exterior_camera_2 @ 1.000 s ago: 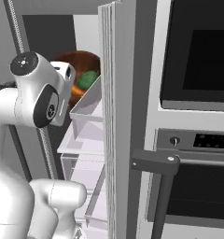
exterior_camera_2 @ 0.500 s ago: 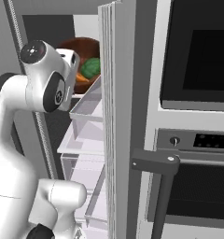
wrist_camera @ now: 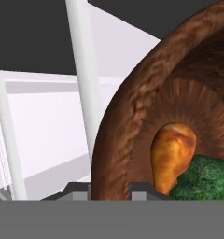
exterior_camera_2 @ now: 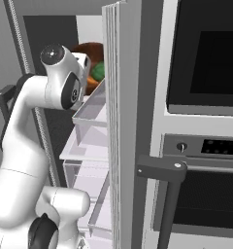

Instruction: Pick the chicken drumstick and broccoli from their plates and place them in the bowl. Then put the bowl in the fridge.

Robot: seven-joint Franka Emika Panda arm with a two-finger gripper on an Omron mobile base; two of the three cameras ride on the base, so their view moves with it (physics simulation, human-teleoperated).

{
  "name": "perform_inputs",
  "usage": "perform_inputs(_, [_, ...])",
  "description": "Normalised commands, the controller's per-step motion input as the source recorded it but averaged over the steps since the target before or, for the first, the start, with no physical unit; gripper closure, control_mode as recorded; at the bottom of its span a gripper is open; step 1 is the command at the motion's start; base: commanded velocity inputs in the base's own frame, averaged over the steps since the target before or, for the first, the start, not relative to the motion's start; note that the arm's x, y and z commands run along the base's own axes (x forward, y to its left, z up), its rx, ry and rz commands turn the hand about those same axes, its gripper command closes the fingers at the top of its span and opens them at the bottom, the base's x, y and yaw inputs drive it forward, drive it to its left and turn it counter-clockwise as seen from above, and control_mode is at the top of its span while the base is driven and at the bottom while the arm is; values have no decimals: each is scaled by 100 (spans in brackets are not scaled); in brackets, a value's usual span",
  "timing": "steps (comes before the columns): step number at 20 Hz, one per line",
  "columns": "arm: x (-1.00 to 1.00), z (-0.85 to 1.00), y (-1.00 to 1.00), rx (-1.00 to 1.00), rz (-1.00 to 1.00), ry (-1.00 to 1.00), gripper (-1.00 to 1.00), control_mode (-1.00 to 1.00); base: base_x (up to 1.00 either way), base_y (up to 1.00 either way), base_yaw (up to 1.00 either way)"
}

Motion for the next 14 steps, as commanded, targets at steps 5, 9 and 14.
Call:
perform_inputs(5, [54, -21, -1, 0, 0, 0, 100, -100, 0, 0, 0])
perform_inputs(9, [59, -3, -3, 0, 0, 0, 100, -100, 0, 0, 0])
perform_inputs(14, [60, 0, 0, 0, 0, 0, 100, -100, 0, 0, 0])
